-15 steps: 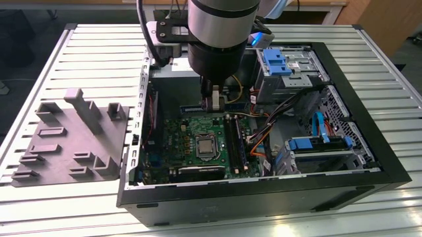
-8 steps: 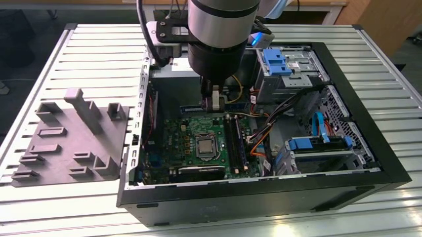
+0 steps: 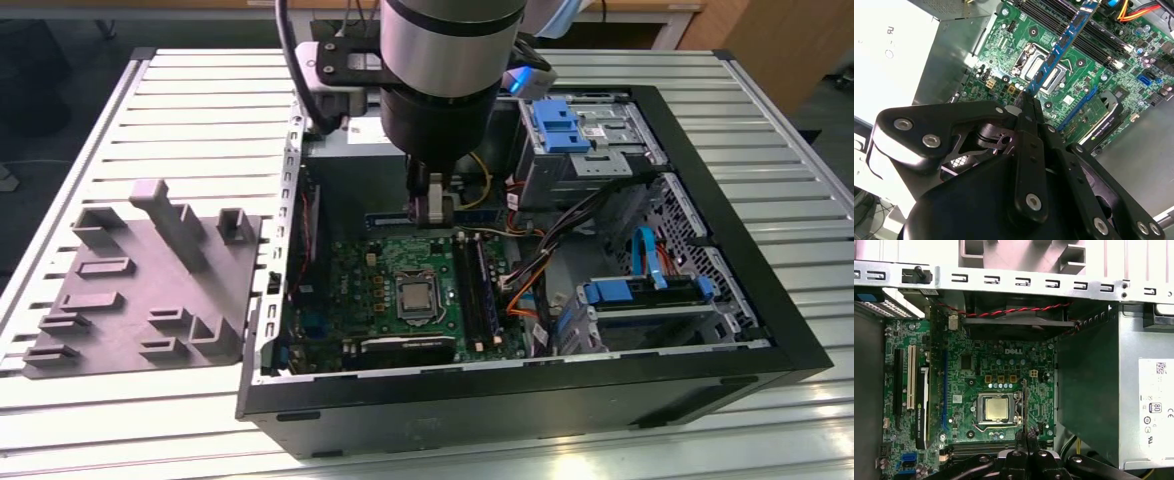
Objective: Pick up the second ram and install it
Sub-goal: 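Insert the second ram into the second slot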
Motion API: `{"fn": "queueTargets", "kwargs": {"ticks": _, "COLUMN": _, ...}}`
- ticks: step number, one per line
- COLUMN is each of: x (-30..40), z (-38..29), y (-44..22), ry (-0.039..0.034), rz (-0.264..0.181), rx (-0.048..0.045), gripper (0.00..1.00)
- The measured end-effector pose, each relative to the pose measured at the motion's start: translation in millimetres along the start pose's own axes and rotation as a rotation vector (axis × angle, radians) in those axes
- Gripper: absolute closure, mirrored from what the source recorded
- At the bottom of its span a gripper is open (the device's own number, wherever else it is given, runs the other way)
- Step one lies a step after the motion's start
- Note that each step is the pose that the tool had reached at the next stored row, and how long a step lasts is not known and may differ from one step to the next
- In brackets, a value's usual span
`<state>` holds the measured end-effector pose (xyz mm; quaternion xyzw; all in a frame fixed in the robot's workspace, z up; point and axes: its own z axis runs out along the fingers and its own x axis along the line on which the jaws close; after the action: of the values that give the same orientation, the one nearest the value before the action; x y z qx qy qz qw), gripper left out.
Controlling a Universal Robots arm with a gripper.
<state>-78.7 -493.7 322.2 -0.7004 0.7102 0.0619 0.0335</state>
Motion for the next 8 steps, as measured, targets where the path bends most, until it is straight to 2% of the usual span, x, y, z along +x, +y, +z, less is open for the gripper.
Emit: {"fn": "queueTargets", "kwargs": {"ticks": 8, "x": 0.0, "z": 0.0, "y": 0.0, "ry": -0.0010, "rz": 0.024, "rx": 0.0033, "gripper": 0.89}}
